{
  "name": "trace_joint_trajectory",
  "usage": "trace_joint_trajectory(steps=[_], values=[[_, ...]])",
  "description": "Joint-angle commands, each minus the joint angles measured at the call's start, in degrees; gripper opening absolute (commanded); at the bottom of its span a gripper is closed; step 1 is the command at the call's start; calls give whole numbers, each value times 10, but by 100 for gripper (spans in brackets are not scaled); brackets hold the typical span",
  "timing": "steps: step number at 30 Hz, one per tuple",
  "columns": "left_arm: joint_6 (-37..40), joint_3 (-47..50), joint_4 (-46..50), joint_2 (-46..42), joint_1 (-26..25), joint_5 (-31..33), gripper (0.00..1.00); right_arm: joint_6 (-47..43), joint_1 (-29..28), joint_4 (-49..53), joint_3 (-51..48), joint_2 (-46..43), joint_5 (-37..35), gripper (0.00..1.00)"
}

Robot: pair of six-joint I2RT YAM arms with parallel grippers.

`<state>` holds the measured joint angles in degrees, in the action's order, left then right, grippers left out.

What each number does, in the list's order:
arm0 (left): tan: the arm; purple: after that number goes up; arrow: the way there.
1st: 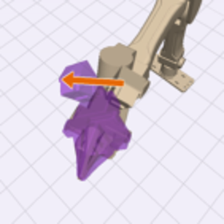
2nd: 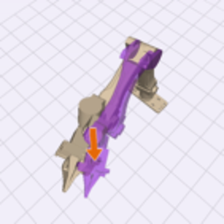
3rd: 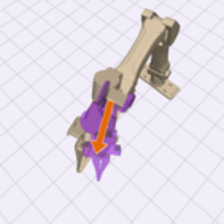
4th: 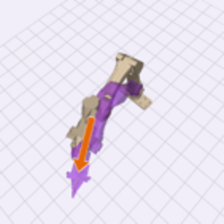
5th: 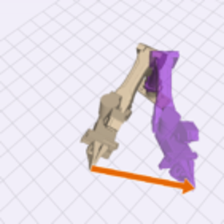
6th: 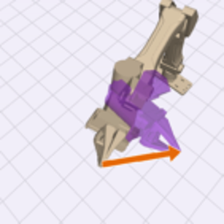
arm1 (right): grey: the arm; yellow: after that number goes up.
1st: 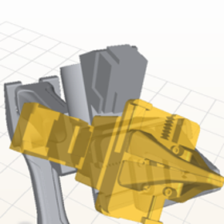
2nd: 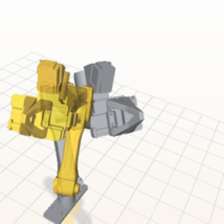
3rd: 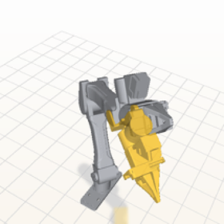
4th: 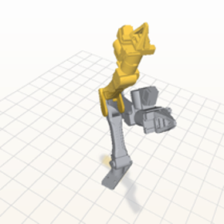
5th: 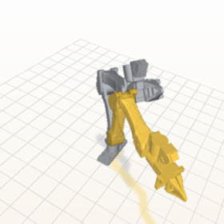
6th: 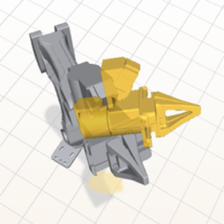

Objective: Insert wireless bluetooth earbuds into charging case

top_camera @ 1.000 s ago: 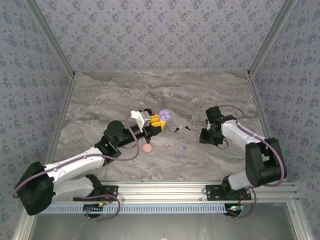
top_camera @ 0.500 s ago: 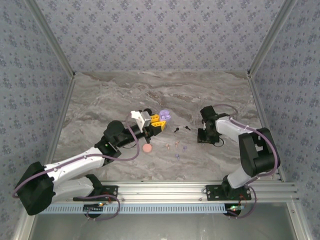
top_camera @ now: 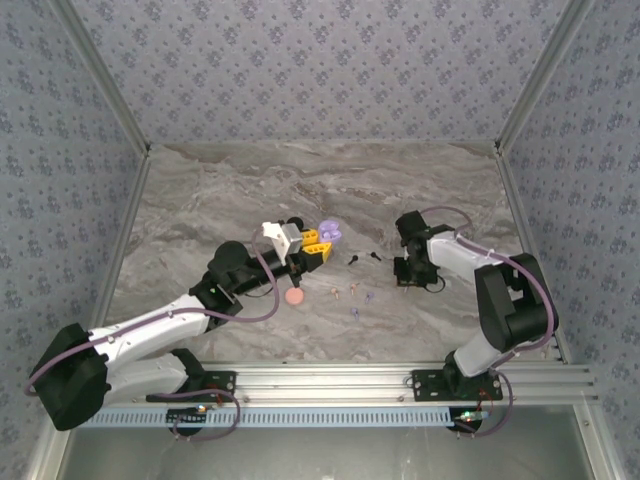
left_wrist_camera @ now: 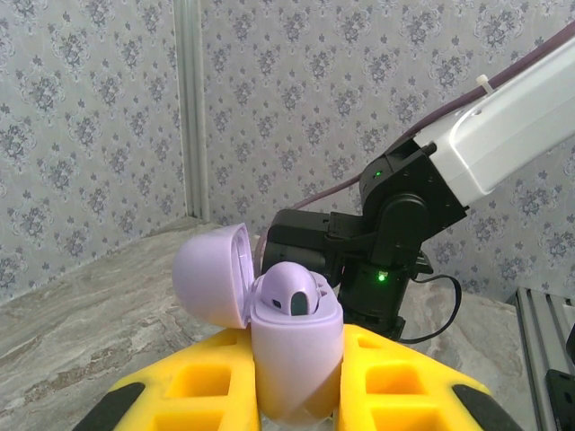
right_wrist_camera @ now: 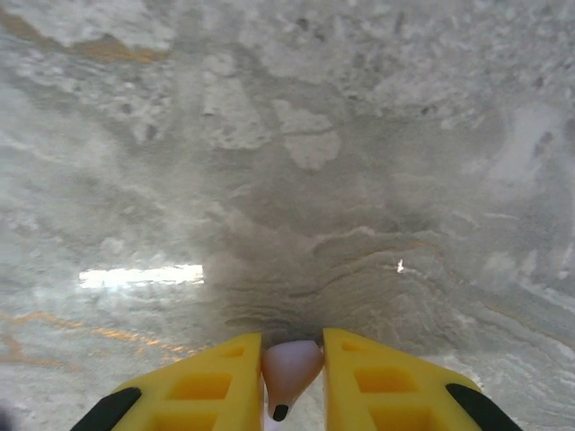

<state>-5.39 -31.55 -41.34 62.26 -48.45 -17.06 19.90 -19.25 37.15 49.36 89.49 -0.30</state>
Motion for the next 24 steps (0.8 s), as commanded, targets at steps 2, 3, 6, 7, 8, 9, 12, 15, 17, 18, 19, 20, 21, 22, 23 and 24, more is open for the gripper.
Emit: trace_joint_trajectory(steps=[2, 3, 6, 7, 8, 9, 12, 15, 17, 18, 19, 20, 21, 22, 23, 24], values=[[2, 2, -19, -3, -4, 3, 0, 1, -25, 39, 33, -86, -17, 23], [2, 1, -20, 0, -4, 3, 0, 4, -32, 50, 42, -112, -19, 23], [-3, -2, -28, 9, -3, 0, 0, 17, -53, 73, 77, -184, -20, 23], [-4, -3, -31, 12, -4, -1, 0, 23, -61, 78, 89, -205, -18, 23], [-5, -4, -34, 16, -4, -2, 0, 28, -69, 81, 101, -223, -15, 23], [-6, -5, -36, 20, -4, -4, 0, 33, -77, 82, 111, -237, -11, 23], [-8, -10, -43, 32, -4, -8, 0, 47, -109, 78, 144, -270, -7, 23], [-5, -18, -40, 39, -4, -10, 0, 56, -138, 77, 183, -281, -9, 23], [-3, -26, -33, 42, -4, -10, 0, 61, -158, 73, 214, -281, -11, 23], [-1, -28, -31, 43, -4, -13, 0, 61, -169, 70, 224, -279, -11, 23], [-1, -29, -30, 44, -4, -14, 0, 62, -181, 69, 234, -278, -15, 23], [-1, -29, -31, 45, -4, -15, 0, 63, -192, 66, 240, -276, -21, 23], [-3, -28, -33, 47, -5, -16, 0, 64, -205, 62, 245, -276, -29, 22], [-6, -26, -37, 48, -5, -16, 0, 66, -216, 56, 250, -275, -38, 23], [-8, -25, -41, 50, -4, -17, 0, 67, -225, 50, 251, -275, -43, 22], [-10, -24, -43, 51, -5, -17, 0, 68, -236, 41, 254, -272, -47, 22]])
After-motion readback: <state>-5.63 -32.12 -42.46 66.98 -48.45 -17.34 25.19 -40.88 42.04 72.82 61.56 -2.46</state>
